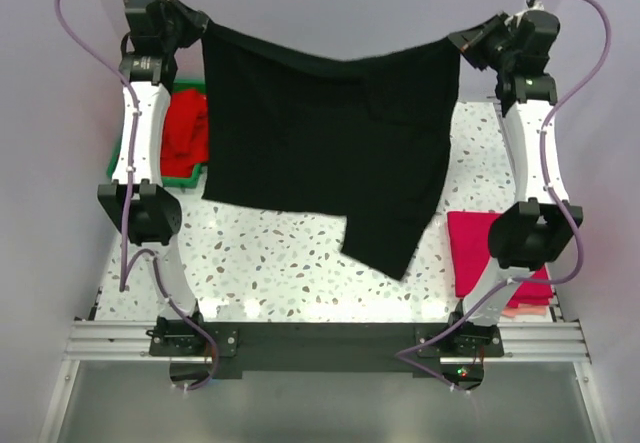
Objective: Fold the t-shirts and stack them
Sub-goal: Flatten the tshirt out
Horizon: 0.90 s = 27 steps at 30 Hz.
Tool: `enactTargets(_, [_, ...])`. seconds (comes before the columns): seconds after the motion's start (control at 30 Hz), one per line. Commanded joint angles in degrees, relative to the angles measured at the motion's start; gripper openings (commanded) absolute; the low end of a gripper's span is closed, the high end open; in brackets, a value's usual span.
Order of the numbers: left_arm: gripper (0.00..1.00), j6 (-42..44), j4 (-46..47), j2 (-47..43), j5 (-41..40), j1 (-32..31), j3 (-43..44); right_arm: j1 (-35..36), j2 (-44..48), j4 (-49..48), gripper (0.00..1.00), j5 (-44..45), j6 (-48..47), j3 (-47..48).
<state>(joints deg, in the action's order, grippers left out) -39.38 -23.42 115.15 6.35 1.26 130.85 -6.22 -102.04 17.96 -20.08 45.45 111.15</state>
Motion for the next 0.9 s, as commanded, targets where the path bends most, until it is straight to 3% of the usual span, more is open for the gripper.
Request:
enactTargets(0.0, [0.00,-4.29,13.61,0.16,4.97,3.21,8.82,0.33,1.85,-13.74,0.00,0.20,2.10,14.33])
enactTargets(0.13, [0.00,-8.61,24.45,-2.56,6.48,6.03,5.21,0.15,1.93,-15.93,0.00,3.98,0.87,18.22])
enactTargets(0.23, [0.00,-9.40,25.97,-2.48,7.36,8.49,6.26,0.07,3.42,-17.34,0.00,4.26,0.60,15.60])
enactTargets(0.33, [0.00,-9.32,24.91,-4.48,9.29,9.99,2.24,0.07,6.93,-19.08,0.00,3.64,0.60,6.56])
enactTargets(0.67, [0.00,-7.91,30.80,-25.23,9.91,9.99,-53.34,-0.02,26.16,-18.75,0.00,1.18,1.22,-40.69])
enactTargets(0.87, [0.00,-8.79,29.31,-33.85,7.02,9.91,-77.01,-0.02,31.20,-12.17,0.00,1.71,-2.29,-59.18])
